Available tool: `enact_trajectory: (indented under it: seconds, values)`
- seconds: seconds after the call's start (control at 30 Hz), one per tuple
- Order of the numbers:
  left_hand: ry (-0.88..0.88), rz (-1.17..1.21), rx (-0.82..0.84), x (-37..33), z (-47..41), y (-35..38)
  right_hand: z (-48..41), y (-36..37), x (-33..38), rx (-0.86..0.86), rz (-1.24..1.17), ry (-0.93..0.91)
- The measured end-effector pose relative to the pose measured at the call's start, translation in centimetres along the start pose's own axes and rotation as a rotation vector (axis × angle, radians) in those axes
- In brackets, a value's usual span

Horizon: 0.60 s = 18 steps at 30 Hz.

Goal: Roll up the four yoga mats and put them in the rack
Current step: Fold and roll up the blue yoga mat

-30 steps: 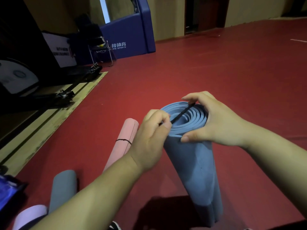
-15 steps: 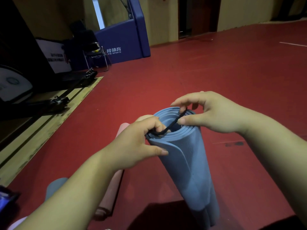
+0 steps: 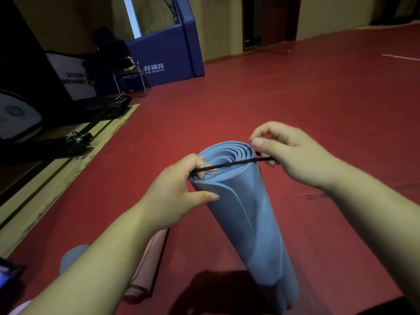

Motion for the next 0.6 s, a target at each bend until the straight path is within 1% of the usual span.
enact_trajectory:
  seconds: [0.1,0.17,0.23,0.33,0.43,0.6]
  values:
    - [0.059,-0.004,-0.105,0.5,-0.2,-0.4,0.8,2.1,-1.9,0.013,-0.151,0.067]
    - [0.069,-0.004,-0.215,1.2,-0.2,-0.9,1.1,2.7,-2.1,0.011,-0.174,0.047]
    - [0.042,-0.012,-0.328,1.9,0.0,-1.3,1.3,2.9,-2.1,0.011,-0.169,0.032]
    - [0.064,-0.083,-0.43,2.3,0.2,-1.5,1.4,3.0,-2.5,-0.002,-0.189,0.053]
    - [0.109,-0.209,-0.429,1.8,0.0,-1.3,1.3,2.8,-2.7,-0.008,-0.206,0.065]
    - [0.123,-0.33,-0.349,1.3,-0.3,-1.2,1.5,2.9,-3.3,-0.017,-0.19,0.093]
Point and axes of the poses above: each hand's wrist, its own z-axis away from the middle knuckle, its own y-axis out of the palm, x = y × z, the point moved 8 cm from there along -z, towards the middle knuckle, and after that the axes turned 15 degrees about z, right-handed, at the moved point
